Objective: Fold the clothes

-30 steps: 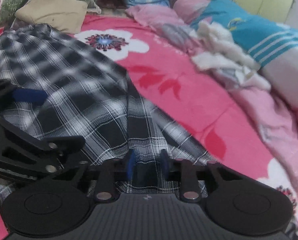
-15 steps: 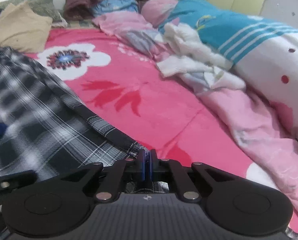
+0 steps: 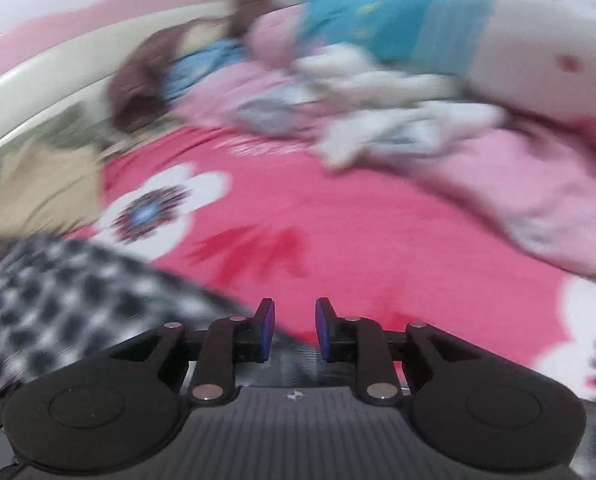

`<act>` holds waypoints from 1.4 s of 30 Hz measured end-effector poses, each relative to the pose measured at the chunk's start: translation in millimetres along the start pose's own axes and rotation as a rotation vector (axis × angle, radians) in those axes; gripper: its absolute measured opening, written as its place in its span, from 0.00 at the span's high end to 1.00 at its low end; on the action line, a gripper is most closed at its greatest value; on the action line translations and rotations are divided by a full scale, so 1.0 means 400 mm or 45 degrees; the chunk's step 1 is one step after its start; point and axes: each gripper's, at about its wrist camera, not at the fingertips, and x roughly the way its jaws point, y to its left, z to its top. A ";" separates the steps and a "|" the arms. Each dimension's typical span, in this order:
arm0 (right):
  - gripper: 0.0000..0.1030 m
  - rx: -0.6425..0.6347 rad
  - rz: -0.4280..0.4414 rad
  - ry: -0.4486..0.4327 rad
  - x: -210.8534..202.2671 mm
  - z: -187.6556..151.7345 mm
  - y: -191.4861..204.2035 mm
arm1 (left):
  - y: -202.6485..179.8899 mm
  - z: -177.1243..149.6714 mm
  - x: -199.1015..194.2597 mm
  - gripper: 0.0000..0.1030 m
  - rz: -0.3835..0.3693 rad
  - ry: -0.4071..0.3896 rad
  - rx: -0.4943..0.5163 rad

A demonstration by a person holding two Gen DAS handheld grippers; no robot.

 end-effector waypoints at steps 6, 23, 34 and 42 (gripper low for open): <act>0.77 0.056 -0.165 0.095 0.123 0.018 -0.006 | 0.001 0.000 0.000 0.00 -0.005 -0.001 -0.004; 0.68 -0.319 -0.529 0.024 -0.436 -0.368 0.158 | 0.002 0.001 0.002 0.00 -0.002 0.002 0.001; 0.95 -0.404 -0.655 0.162 -0.408 -0.507 0.155 | 0.000 0.001 0.003 0.00 0.001 0.003 0.007; 0.99 -0.243 -0.755 0.003 -0.469 -0.392 0.035 | 0.001 0.000 0.003 0.00 0.003 0.003 0.010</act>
